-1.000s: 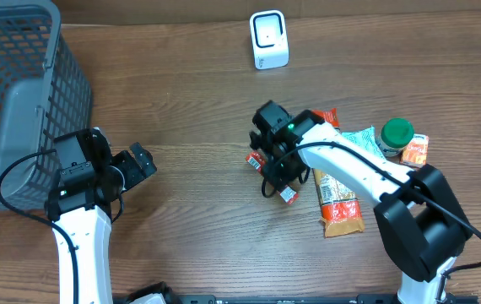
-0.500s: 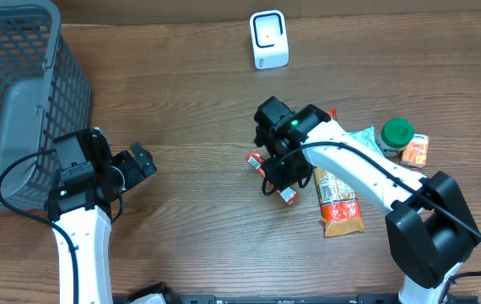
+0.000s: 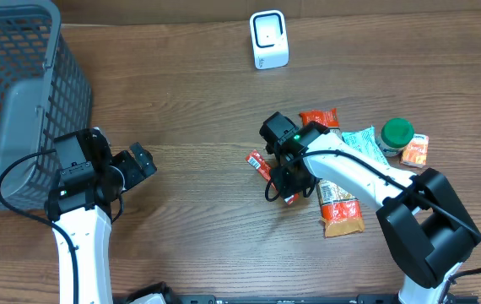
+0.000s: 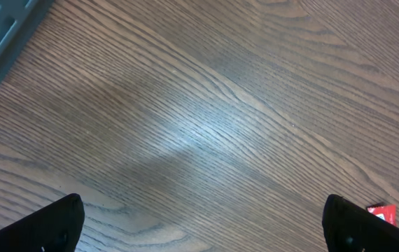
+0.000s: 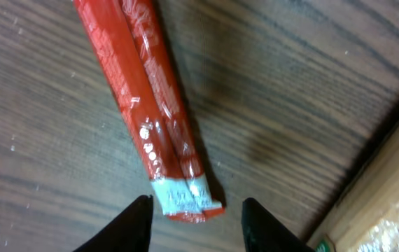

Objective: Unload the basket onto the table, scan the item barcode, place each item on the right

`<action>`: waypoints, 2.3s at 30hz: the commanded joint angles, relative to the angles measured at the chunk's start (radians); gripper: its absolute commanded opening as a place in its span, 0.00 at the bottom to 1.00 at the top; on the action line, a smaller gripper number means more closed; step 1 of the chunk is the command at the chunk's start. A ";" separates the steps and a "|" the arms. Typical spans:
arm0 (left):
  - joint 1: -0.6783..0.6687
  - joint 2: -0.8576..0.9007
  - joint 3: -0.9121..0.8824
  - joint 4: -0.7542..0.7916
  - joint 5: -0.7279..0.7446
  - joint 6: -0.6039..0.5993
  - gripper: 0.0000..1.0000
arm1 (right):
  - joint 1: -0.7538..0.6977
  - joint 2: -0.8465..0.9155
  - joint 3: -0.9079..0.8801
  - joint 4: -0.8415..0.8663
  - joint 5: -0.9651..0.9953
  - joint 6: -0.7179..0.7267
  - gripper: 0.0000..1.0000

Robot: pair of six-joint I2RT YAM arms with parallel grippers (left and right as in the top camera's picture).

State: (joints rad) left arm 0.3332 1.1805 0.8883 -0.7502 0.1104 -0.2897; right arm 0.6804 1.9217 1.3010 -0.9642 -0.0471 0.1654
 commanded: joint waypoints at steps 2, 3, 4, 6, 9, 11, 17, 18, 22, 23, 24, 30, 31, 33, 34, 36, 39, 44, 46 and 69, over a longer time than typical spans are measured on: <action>-0.005 0.005 0.014 0.003 -0.010 -0.013 1.00 | -0.003 -0.007 -0.037 0.021 0.016 0.042 0.45; -0.005 0.005 0.014 0.003 -0.010 -0.013 1.00 | -0.003 -0.006 -0.042 0.021 0.016 0.051 0.45; -0.005 0.005 0.014 0.003 -0.010 -0.013 1.00 | -0.003 -0.006 -0.047 0.021 0.015 0.053 0.45; -0.005 0.005 0.014 0.003 -0.010 -0.013 1.00 | -0.002 -0.005 -0.055 0.023 0.011 0.052 0.45; -0.005 0.005 0.014 0.002 -0.010 -0.013 1.00 | -0.002 -0.005 -0.060 0.031 -0.016 0.053 0.45; -0.005 0.005 0.014 0.003 -0.010 -0.013 1.00 | -0.002 -0.005 -0.063 0.043 -0.025 0.060 0.44; -0.005 0.005 0.014 0.002 -0.010 -0.013 1.00 | -0.002 -0.003 -0.064 0.063 -0.025 0.075 0.42; -0.005 0.005 0.014 0.003 -0.010 -0.013 1.00 | -0.002 -0.002 -0.065 0.063 -0.025 0.075 0.41; -0.005 0.005 0.014 0.003 -0.010 -0.013 1.00 | -0.002 0.002 -0.065 0.061 -0.025 0.075 0.39; -0.005 0.005 0.014 0.003 -0.010 -0.013 1.00 | -0.002 0.003 -0.065 0.061 -0.025 0.075 0.39; -0.005 0.005 0.014 0.003 -0.010 -0.013 1.00 | -0.002 0.003 -0.066 0.061 -0.025 0.075 0.38; -0.005 0.005 0.014 0.003 -0.010 -0.013 1.00 | -0.002 0.003 -0.099 0.087 -0.025 0.075 0.38; -0.005 0.005 0.014 0.002 -0.010 -0.013 1.00 | -0.002 0.003 -0.110 0.097 -0.025 0.075 0.38; -0.005 0.005 0.014 0.003 -0.010 -0.013 1.00 | -0.002 0.003 -0.130 0.117 -0.025 0.075 0.37; -0.005 0.005 0.014 0.003 -0.010 -0.013 0.99 | -0.002 0.003 -0.137 0.127 -0.025 0.075 0.34; -0.005 0.005 0.014 0.003 -0.010 -0.013 1.00 | -0.002 0.003 -0.148 0.145 -0.021 0.075 0.17; -0.005 0.005 0.014 0.003 -0.010 -0.013 0.99 | -0.002 0.002 -0.147 0.146 -0.021 0.074 0.04; -0.005 0.005 0.014 0.003 -0.010 -0.013 1.00 | -0.002 -0.041 -0.116 0.122 -0.021 0.069 0.04; -0.005 0.005 0.014 0.003 -0.010 -0.013 1.00 | -0.002 -0.083 -0.102 0.126 -0.021 0.039 0.04; -0.005 0.005 0.014 0.003 -0.010 -0.013 1.00 | -0.002 -0.282 -0.074 0.130 -0.335 -0.317 0.04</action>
State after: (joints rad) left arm 0.3332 1.1805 0.8883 -0.7502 0.1104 -0.2897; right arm 0.6804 1.6867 1.2064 -0.8318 -0.2481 0.0044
